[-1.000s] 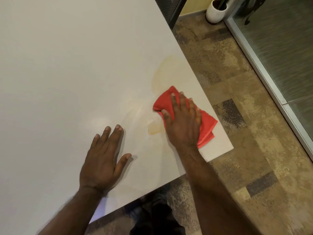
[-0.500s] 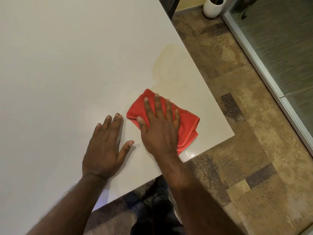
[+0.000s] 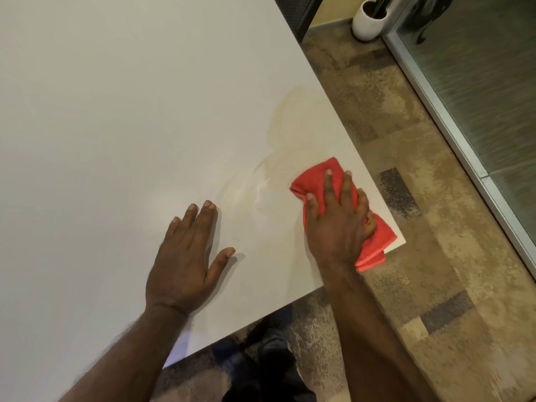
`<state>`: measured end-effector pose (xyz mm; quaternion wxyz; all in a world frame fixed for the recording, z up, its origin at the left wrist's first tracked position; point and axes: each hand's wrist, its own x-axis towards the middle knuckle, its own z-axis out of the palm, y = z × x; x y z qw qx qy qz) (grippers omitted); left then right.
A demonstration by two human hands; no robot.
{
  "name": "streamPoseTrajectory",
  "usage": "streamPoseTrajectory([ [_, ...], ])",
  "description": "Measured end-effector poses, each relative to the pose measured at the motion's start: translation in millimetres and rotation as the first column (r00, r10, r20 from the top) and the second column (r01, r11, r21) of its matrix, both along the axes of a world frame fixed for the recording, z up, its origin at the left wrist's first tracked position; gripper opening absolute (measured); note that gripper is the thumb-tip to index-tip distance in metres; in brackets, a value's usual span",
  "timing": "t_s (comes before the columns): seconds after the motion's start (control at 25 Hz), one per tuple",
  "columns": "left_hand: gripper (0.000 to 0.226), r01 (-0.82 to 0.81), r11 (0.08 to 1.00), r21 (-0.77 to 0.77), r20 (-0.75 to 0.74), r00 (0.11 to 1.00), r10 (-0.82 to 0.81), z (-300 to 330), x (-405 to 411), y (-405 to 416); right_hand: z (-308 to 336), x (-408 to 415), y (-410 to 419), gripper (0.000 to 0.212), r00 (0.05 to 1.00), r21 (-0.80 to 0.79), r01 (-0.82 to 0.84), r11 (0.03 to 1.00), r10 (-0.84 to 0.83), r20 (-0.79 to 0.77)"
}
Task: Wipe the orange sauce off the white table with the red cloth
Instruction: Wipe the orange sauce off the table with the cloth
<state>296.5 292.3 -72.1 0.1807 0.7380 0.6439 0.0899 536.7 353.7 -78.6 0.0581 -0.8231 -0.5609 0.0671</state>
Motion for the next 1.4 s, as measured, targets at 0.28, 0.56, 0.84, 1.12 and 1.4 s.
streamPoseTrajectory([
  [0.28, 0.074, 0.011, 1.000, -0.012, 0.010, 1.000, -0.011, 1.9, -1.3, 0.5, 3.2, 1.1, 80.8, 0.060, 0.997, 0.001, 0.076, 0.997, -0.076, 0.018],
  [0.56, 0.073, 0.002, 1.000, -0.025, 0.020, 1.000, -0.001, 1.9, -0.9, 0.1, 4.7, -17.8, 150.1, 0.061, 1.000, 0.008, -0.005, 1.000, 0.005, 0.017],
  [0.84, 0.073, -0.012, 1.000, -0.019, 0.028, 1.000, 0.013, -0.4, -0.8, 0.7, 3.2, -39.2, 189.1, 0.061, 1.000, 0.014, -0.024, 1.000, 0.024, -0.005],
  [1.12, 0.073, -0.014, 0.999, -0.035, 0.028, 0.999, 0.015, -0.9, -0.4, 0.4, 1.7, -87.4, 152.7, 0.060, 0.993, 0.029, -0.107, 0.994, 0.108, -0.047],
  [1.4, 0.074, -0.015, 0.999, -0.051, 0.019, 1.000, 0.016, -2.1, -0.1, -0.4, 0.1, -107.4, 121.4, 0.060, 0.990, 0.027, -0.117, 0.993, 0.118, -0.071],
])
